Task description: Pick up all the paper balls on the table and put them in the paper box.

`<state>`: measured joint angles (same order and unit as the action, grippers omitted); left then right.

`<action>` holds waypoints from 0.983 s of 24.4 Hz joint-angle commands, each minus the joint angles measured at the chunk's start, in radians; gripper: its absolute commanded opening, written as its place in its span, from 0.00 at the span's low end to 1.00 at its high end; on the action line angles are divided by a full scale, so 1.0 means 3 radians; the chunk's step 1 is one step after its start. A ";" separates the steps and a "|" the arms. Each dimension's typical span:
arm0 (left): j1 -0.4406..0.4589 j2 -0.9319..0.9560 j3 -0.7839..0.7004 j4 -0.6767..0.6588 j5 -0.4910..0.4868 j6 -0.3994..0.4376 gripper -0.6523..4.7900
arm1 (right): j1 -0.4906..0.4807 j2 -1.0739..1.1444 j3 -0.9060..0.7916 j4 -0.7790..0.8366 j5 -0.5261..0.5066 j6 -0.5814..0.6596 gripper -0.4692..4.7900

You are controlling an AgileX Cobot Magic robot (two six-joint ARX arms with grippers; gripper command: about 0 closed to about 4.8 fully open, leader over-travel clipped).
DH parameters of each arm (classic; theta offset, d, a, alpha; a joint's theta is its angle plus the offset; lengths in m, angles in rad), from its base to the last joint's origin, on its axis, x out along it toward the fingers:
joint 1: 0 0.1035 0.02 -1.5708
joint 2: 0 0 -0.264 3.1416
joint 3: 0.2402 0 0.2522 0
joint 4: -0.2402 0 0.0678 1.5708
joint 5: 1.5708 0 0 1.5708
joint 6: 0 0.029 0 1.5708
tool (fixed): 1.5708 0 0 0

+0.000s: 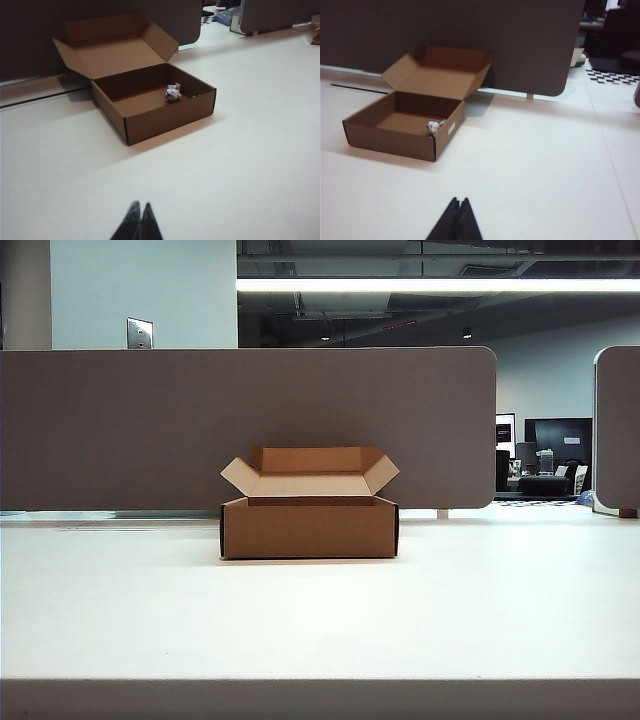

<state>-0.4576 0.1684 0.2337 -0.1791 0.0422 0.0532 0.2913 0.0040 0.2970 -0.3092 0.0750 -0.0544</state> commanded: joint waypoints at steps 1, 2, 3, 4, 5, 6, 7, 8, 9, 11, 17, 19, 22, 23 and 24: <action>0.0037 -0.0214 -0.0234 0.0161 -0.0004 -0.0080 0.11 | 0.0001 -0.0014 -0.0136 0.0271 -0.0008 0.0004 0.08; 0.0078 -0.0314 -0.0324 0.0154 -0.0005 -0.0095 0.11 | 0.0001 -0.0014 -0.0220 0.0347 -0.0009 0.0004 0.08; 0.0103 -0.0365 -0.0365 0.0151 -0.0006 -0.0097 0.11 | 0.0001 -0.0014 -0.0271 0.0387 -0.0009 0.0004 0.08; 0.0155 -0.0432 -0.0415 0.0153 -0.0008 -0.0112 0.11 | 0.0000 -0.0015 -0.0342 0.0427 -0.0009 0.0004 0.08; 0.0198 -0.0476 -0.0437 0.0153 -0.0014 -0.0117 0.11 | 0.0000 -0.0015 -0.0381 0.0435 -0.0009 0.0004 0.08; 0.0291 -0.0534 -0.0462 0.0153 -0.0011 -0.0118 0.11 | 0.0000 -0.0015 -0.0454 0.0470 -0.0010 0.0004 0.08; 0.0375 -0.0551 -0.0477 0.0156 -0.0003 -0.0117 0.11 | 0.0001 -0.0015 -0.0520 0.0523 -0.0010 0.0004 0.08; 0.0437 -0.0552 -0.0479 0.0144 0.0020 -0.0114 0.11 | 0.0001 -0.0015 -0.0563 0.0553 -0.0010 0.0004 0.08; 0.0571 -0.0551 -0.0486 0.0128 0.0155 -0.0080 0.11 | 0.0001 -0.0015 -0.0661 0.0629 -0.0010 0.0005 0.08; 0.0795 -0.0551 -0.0505 0.0158 0.0436 -0.0094 0.11 | 0.0001 -0.0015 -0.0779 0.0689 -0.0010 0.0005 0.08; 0.1277 -0.0552 -0.0525 0.0099 0.0534 -0.0146 0.11 | 0.0000 -0.0014 -0.0984 0.0666 0.0013 -0.0017 0.08; 0.1286 -0.0552 -0.0546 0.0116 0.0486 -0.0160 0.11 | -0.0004 -0.0011 -0.0984 0.0647 0.0029 -0.0113 0.08; 0.1286 -0.0552 -0.0594 0.0131 0.0206 -0.0212 0.11 | -0.0004 -0.0013 -0.0984 0.0609 0.0067 -0.0108 0.08; 0.1286 -0.0552 -0.0594 0.0127 0.0142 -0.0220 0.11 | -0.0004 -0.0013 -0.0984 0.0599 0.0067 -0.0108 0.08; 0.1286 -0.0552 -0.0594 0.0117 0.0122 -0.0216 0.11 | -0.0003 -0.0013 -0.0984 0.0594 0.0066 -0.0108 0.08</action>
